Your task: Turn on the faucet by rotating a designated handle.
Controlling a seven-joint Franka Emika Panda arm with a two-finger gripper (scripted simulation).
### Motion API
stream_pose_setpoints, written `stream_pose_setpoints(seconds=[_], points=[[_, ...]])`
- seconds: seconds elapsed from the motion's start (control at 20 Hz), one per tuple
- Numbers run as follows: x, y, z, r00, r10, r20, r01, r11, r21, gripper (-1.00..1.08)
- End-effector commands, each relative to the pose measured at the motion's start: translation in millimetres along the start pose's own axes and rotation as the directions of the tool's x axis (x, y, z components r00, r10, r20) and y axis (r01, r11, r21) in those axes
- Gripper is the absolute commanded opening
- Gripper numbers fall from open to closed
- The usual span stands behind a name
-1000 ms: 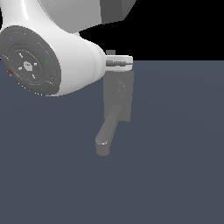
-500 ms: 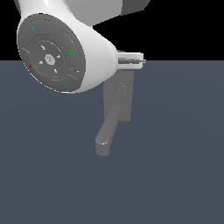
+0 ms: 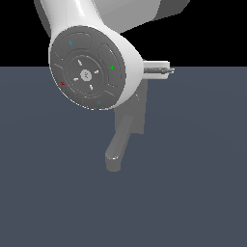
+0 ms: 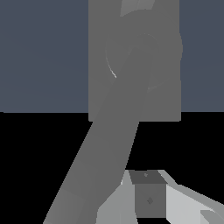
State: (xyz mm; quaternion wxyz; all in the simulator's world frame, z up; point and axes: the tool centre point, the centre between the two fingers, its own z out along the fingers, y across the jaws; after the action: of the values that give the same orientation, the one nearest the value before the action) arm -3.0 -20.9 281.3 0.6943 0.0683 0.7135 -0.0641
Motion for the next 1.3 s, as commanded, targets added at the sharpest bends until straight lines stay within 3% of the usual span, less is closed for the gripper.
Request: stream_pose_setpoints(seconds=[0.0,0.45,0.55,1.25], points=[[-3.2,-20.4,4.3,1.000,0.005,0.010,-0.005,1.000,0.021,-1.00],[-2.6,-56.5,7.4,1.000,0.007,0.027,-0.008,1.000,0.030,-1.00],[8.0,-51.9,-1.2,0.999,0.030,0.015,-0.030,0.998,0.048,-1.00],[28.6,-79.7,3.1,1.000,0.018,0.021,-0.019,0.999,0.038,-1.00]])
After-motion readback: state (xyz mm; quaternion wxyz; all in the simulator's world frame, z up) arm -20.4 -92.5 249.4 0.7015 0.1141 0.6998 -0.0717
